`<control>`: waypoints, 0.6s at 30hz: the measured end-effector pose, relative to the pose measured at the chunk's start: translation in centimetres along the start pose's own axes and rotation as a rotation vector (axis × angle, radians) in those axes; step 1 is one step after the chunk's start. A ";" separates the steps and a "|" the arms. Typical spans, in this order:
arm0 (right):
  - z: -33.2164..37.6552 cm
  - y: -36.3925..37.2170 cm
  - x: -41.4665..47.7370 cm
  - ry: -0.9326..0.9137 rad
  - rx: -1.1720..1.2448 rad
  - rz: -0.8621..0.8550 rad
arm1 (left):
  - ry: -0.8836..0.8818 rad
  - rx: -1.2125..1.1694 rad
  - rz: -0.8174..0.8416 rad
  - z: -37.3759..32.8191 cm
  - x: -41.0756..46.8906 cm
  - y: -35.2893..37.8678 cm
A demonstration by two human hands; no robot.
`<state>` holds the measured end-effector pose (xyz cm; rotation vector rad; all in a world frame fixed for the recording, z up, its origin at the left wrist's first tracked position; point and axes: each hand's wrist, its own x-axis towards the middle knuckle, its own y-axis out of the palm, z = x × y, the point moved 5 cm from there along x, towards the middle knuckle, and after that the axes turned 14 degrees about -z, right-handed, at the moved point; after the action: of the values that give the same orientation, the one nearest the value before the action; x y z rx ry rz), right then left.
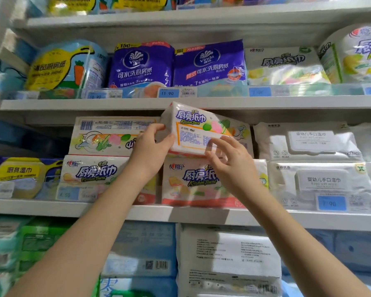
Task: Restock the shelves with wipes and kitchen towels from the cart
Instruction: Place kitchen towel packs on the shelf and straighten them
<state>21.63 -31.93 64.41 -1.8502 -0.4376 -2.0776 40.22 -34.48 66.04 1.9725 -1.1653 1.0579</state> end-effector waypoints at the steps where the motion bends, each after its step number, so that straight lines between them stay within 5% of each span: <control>1: 0.2 0.0 0.0 0.005 0.005 0.010 | -0.027 -0.041 0.015 0.0 0.0 -0.1; 6: 0.9 -0.9 0.6 0.028 0.108 0.009 | -0.148 -0.114 0.038 -0.2 0.3 -0.3; 12: 1.2 -1.9 0.9 0.097 0.214 -0.078 | -0.026 -0.063 0.012 -2.0 -1.7 0.3; 18: 0.4 -4.9 1.5 0.226 0.437 -0.108 | 0.019 -0.263 0.043 -3.8 -3.6 1.1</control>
<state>19.67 -27.38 65.89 -1.3530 -0.8664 -2.0235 36.94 -30.36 64.95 1.7370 -1.2715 0.8912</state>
